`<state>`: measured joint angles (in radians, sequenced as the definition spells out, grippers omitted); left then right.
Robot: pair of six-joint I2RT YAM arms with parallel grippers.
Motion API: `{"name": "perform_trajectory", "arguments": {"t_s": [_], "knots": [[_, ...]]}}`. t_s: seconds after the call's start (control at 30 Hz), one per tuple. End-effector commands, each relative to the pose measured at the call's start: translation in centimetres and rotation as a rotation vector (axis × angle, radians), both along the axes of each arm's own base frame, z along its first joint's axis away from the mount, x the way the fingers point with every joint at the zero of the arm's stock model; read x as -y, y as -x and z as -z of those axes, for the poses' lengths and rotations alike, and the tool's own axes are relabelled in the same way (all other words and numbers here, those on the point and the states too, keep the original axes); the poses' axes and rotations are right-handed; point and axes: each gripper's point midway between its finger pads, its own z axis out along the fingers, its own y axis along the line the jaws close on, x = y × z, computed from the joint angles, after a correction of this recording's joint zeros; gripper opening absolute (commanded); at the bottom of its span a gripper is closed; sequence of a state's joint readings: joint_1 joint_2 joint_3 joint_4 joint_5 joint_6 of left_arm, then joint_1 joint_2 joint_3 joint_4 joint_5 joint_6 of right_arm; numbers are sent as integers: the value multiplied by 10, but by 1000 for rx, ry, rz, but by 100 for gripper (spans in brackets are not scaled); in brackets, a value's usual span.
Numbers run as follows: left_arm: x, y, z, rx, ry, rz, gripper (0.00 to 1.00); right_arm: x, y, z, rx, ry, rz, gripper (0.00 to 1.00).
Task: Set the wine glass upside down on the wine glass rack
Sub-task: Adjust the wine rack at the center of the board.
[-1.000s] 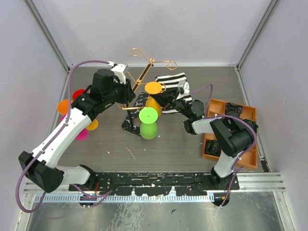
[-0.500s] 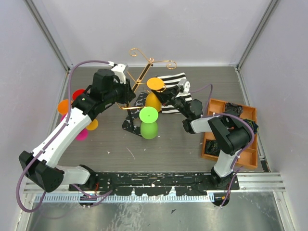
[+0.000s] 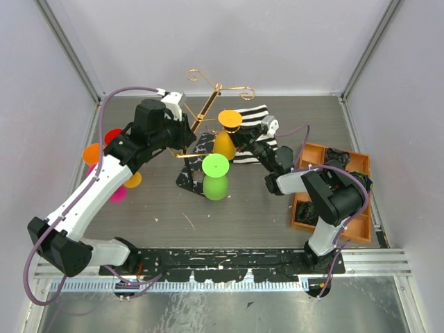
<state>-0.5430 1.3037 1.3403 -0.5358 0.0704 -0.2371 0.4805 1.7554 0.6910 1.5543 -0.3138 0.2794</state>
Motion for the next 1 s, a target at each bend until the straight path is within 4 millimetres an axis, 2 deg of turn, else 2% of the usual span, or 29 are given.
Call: {"name": "perform_trajectory", "arguments": {"t_s": [0.0, 0.4, 0.7, 0.97], "knots": [[2, -3, -1, 11, -4, 14, 25, 25, 7, -33, 129, -72, 97, 1], [1, -3, -1, 11, -3, 15, 25, 34, 29, -38, 174, -34, 105, 1], [2, -3, 0, 8, -5, 16, 25, 19, 48, -37, 212, 12, -14, 1], [2, -3, 2, 3, -8, 17, 25, 11, 51, -38, 214, 23, -66, 2]]}}
